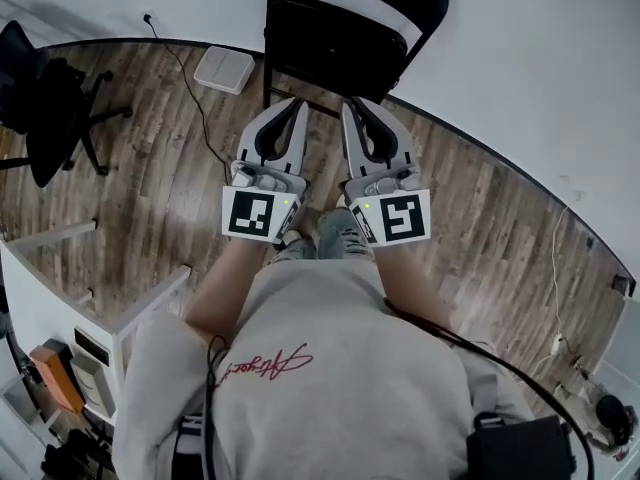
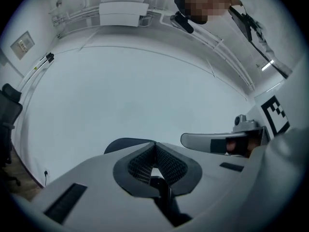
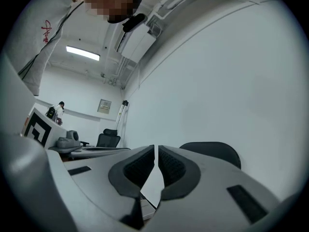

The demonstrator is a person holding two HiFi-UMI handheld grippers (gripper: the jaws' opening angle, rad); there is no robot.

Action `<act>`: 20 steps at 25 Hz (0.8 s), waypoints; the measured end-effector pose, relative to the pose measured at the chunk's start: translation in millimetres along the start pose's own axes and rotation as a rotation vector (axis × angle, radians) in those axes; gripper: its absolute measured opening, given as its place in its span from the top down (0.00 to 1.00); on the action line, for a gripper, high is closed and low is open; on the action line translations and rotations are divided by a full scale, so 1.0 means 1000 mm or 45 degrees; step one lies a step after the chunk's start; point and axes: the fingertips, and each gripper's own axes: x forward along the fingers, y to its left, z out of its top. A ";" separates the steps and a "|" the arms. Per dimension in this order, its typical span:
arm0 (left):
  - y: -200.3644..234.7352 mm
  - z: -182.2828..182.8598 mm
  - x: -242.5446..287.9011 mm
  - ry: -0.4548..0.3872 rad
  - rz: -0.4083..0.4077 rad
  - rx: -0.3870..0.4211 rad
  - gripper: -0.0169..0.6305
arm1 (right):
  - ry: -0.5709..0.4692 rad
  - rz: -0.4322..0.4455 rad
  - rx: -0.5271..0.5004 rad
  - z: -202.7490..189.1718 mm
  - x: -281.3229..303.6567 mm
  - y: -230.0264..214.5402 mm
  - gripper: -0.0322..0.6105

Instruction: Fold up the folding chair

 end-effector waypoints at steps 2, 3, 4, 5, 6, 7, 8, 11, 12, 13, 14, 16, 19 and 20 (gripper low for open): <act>-0.007 0.004 -0.009 -0.005 -0.015 0.016 0.95 | -0.006 0.006 -0.024 0.009 -0.005 0.008 0.89; -0.010 0.007 -0.013 -0.010 -0.028 0.025 0.95 | -0.006 0.010 -0.031 0.012 -0.008 0.012 0.89; -0.013 0.009 -0.017 -0.014 -0.039 0.031 0.95 | -0.004 0.015 -0.036 0.015 -0.010 0.017 0.89; -0.016 0.012 -0.021 -0.018 -0.049 0.032 0.95 | 0.000 0.019 -0.043 0.016 -0.013 0.021 0.89; -0.017 0.014 -0.025 -0.024 -0.058 0.030 0.95 | 0.006 0.023 -0.050 0.017 -0.016 0.025 0.89; -0.019 0.017 -0.028 -0.029 -0.068 0.028 0.95 | 0.013 0.026 -0.055 0.017 -0.019 0.028 0.89; -0.022 0.019 -0.032 -0.032 -0.078 0.028 0.95 | 0.018 0.027 -0.058 0.018 -0.022 0.031 0.89; -0.027 0.022 -0.041 -0.032 -0.100 0.028 0.95 | 0.021 0.027 -0.068 0.019 -0.031 0.037 0.91; -0.028 0.022 -0.044 -0.031 -0.104 0.026 0.95 | 0.019 0.027 -0.072 0.019 -0.034 0.039 0.92; -0.029 0.023 -0.046 -0.030 -0.108 0.026 0.95 | 0.018 0.027 -0.074 0.020 -0.037 0.040 0.92; -0.030 0.024 -0.048 -0.030 -0.113 0.027 0.95 | 0.018 0.027 -0.075 0.020 -0.039 0.042 0.92; -0.032 0.025 -0.050 -0.032 -0.122 0.030 0.95 | 0.025 0.031 -0.077 0.020 -0.043 0.043 0.92; -0.035 0.031 -0.049 -0.046 -0.129 0.038 0.95 | 0.029 0.031 -0.076 0.019 -0.046 0.043 0.92; -0.036 0.031 -0.049 -0.049 -0.132 0.044 0.95 | 0.030 0.030 -0.077 0.019 -0.046 0.042 0.92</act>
